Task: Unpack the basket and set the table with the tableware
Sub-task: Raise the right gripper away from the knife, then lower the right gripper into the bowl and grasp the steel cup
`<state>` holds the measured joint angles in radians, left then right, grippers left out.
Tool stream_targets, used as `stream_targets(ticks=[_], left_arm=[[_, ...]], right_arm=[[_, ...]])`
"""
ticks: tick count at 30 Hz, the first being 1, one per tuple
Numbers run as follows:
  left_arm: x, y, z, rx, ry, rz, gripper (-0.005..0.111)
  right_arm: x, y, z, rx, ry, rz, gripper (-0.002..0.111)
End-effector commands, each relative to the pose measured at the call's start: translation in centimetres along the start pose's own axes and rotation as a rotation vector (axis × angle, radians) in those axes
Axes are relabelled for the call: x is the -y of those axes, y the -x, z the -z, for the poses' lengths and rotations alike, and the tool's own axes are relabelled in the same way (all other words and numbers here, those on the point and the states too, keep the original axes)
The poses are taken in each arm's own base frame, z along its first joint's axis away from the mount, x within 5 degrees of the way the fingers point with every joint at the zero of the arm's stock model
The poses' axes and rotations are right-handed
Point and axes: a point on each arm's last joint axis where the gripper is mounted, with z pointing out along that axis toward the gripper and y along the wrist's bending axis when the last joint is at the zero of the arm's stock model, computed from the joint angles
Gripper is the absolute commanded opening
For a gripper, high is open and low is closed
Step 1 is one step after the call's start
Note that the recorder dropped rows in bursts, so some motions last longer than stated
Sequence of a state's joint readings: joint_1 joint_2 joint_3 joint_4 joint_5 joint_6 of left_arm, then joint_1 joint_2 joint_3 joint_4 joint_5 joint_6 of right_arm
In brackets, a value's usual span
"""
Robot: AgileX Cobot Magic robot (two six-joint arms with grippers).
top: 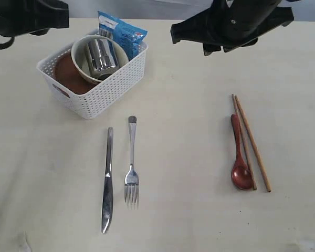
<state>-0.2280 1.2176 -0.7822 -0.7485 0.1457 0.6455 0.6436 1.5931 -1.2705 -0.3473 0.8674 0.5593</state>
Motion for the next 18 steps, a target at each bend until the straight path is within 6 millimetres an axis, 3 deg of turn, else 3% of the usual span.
stream_targets(ticks=[1,4,9,14,18], left_arm=[[-1.0,-1.0,-2.6,-0.005,0.080,0.057,0.057],[-2.0,-0.8,-3.7,0.017,0.134,0.076,0.069],[-5.9,-0.6,-3.6,0.007,0.236,0.159,0.071],[-10.3,-1.4,-2.1,-0.046,0.324,0.281,0.071],[-12.1,-1.7,-1.3,-0.054,0.366,0.325,0.071]], right_arm=[[-0.2,1.1,0.3,0.121,0.089,0.087,0.036],[-1.7,1.6,0.1,0.168,0.226,0.163,0.039],[-4.2,3.7,-1.6,0.189,0.391,0.223,0.061],[-7.1,6.8,-5.4,0.168,0.474,0.209,0.067],[-9.2,8.7,-9.2,0.091,0.513,0.229,0.068]])
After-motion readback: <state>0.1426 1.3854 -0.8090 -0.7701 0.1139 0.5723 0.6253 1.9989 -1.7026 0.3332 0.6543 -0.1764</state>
